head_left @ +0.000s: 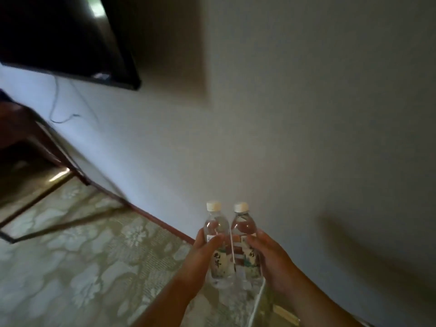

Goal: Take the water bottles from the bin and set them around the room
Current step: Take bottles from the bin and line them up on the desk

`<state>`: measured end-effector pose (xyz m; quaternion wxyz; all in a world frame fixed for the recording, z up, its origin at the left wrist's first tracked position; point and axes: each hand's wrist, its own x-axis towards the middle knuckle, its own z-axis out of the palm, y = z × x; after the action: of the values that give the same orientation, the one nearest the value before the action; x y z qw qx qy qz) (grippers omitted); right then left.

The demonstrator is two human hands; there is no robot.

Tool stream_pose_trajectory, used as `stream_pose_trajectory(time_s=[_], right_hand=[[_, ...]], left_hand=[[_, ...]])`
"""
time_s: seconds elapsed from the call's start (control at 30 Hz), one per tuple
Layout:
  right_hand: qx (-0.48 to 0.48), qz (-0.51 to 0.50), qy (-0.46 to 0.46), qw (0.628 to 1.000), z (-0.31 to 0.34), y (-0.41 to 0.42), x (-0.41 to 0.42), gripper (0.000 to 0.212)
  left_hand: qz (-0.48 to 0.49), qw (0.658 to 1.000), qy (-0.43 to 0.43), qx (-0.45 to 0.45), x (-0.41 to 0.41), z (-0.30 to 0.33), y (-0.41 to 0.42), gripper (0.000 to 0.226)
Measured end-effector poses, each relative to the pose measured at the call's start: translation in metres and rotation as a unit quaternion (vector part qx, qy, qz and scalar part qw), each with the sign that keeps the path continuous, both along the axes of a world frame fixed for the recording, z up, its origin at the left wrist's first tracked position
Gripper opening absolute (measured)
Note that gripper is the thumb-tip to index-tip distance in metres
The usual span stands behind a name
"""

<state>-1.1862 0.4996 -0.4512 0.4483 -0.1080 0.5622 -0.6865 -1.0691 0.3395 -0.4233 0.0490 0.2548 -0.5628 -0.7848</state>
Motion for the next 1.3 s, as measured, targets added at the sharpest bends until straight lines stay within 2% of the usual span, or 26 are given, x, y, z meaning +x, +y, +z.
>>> stream_pose_trajectory(time_s=[0.13,0.27,0.4,0.53,0.63,0.73,0.9,1.07,1.2,1.3], right_hand=[[-0.028,0.034,0.088,0.995,0.12,-0.103,0.028,0.06],[-0.072,0.077,0.147,0.984,0.209,-0.211,0.066,0.051],[-0.122,0.129,0.183,0.967,0.273,-0.306,0.106,0.048],[-0.157,0.18,0.183,0.954,0.309,-0.386,0.146,0.04],[-0.172,0.22,0.19,0.941,0.329,-0.441,0.168,0.049],[-0.172,0.251,0.201,0.931,0.339,-0.498,0.187,0.059],[-0.148,0.255,0.23,0.927,0.335,-0.608,0.206,0.044],[-0.153,0.27,0.251,0.917,0.344,-0.723,0.205,0.057],[-0.163,0.29,0.256,0.908,0.351,-0.813,0.197,0.044],[-0.171,0.298,0.224,0.912,0.351,-0.88,0.197,0.044]], left_hand=[[0.053,0.996,0.024,-0.065,0.047,0.101,-0.088,0.041],[0.1,0.985,0.055,-0.132,0.094,0.193,-0.182,0.033],[0.131,0.968,0.075,-0.2,0.144,0.265,-0.264,0.039],[0.158,0.951,0.073,-0.257,0.196,0.311,-0.328,0.041],[0.181,0.942,0.072,-0.273,0.227,0.33,-0.372,0.037],[0.228,0.937,0.07,-0.254,0.248,0.333,-0.423,0.052],[0.273,0.927,0.041,-0.255,0.268,0.333,-0.519,0.05],[0.278,0.919,0.005,-0.278,0.277,0.344,-0.632,0.051],[0.265,0.924,-0.015,-0.276,0.282,0.35,-0.719,0.052],[0.274,0.919,-0.009,-0.284,0.284,0.349,-0.78,0.053]])
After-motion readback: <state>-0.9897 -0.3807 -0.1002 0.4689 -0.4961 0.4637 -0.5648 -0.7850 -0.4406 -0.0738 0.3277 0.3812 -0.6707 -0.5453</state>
